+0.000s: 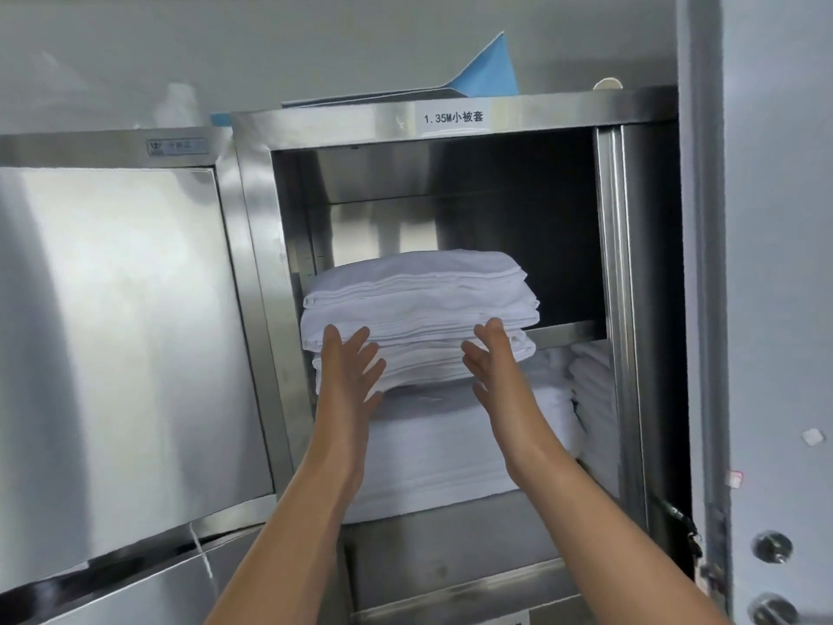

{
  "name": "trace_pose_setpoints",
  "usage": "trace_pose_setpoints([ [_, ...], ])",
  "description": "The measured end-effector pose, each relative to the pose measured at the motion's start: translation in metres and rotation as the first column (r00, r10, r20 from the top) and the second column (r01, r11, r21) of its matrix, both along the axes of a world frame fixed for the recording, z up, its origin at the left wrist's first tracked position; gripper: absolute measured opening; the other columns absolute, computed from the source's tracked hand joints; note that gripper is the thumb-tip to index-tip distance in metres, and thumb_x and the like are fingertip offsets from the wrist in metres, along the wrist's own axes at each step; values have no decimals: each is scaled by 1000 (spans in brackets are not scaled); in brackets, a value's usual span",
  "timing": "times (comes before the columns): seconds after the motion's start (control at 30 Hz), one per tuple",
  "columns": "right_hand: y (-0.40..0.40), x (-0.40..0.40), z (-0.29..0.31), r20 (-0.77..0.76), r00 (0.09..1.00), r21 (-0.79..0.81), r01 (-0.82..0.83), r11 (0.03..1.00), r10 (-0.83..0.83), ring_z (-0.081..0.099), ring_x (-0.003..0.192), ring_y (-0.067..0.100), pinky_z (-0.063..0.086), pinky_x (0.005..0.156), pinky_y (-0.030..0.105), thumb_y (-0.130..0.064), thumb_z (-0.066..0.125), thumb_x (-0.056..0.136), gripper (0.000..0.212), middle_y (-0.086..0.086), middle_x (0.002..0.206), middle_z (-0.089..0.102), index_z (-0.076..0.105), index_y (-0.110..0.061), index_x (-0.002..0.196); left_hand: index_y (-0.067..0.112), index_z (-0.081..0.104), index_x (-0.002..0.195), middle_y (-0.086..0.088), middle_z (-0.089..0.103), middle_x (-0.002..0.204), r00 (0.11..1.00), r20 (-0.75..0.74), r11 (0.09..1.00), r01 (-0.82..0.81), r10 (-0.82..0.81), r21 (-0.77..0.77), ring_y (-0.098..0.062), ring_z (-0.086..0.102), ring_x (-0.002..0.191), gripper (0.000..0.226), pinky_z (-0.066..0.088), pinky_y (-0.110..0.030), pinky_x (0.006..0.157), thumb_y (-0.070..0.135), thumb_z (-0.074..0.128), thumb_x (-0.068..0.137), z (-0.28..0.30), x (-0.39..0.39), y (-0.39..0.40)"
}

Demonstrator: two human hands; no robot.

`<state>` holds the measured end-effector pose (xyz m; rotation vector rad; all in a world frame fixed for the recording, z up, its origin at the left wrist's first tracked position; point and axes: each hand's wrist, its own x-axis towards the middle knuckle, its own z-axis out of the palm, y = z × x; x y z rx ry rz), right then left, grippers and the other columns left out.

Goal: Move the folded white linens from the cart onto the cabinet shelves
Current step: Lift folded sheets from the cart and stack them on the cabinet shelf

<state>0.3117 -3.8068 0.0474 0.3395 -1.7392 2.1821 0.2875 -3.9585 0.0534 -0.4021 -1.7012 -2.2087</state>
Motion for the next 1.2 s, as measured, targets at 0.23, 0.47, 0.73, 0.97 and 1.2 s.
trace_pose_setpoints([
  [0.23, -5, 5, 5, -40, 997, -26, -62, 998, 61, 43, 129, 0, 26, 115, 24, -54, 31, 102, 35, -18, 136, 47, 34, -43, 135, 28, 50, 144, 2, 53, 145, 999, 16, 999, -34, 34, 12, -18, 51, 131, 66, 32, -43, 116, 67, 21, 99, 7, 4, -3],
  [0.47, 3, 3, 4, -44, 996, -34, -80, 996, 79, 45, 124, -1, 28, 109, 21, -53, 31, 103, 23, -20, 128, 49, 37, -46, 123, 27, 49, 145, 2, 54, 143, 999, 21, 999, -38, 38, -5, -18, 52, 130, 66, 32, -44, 117, 66, 21, 100, 7, 6, 5],
  [0.73, 26, -3, 2, -63, 996, 9, -57, 998, 57, 45, 126, -4, 28, 109, 21, -53, 30, 103, 22, -23, 132, 50, 41, -49, 121, 28, 51, 143, 4, 56, 142, 999, -2, 999, -39, 39, -27, -15, 54, 129, 67, 34, -44, 115, 68, 22, 98, 9, -3, 26],
  [0.97, 49, -19, 18, -118, 993, 73, 4, 997, 5, 48, 121, -2, 34, 106, 24, -46, 40, 102, 32, -22, 126, 54, 52, -33, 129, 26, 54, 140, 5, 60, 137, 989, -50, 986, -140, 137, -86, -12, 58, 122, 62, 40, -38, 109, 63, 22, 101, 25, -13, 40],
  [1.2, 52, -53, 34, -396, 913, 476, 294, 829, -97, 44, 128, 5, 34, 102, 19, -27, 50, 102, 44, -15, 144, 47, 43, -28, 145, 47, 56, 117, 27, 58, 119, 895, -301, 808, -432, 330, -399, 6, 54, 110, 26, 35, -24, 103, 51, 33, 105, 42, -30, 24],
])
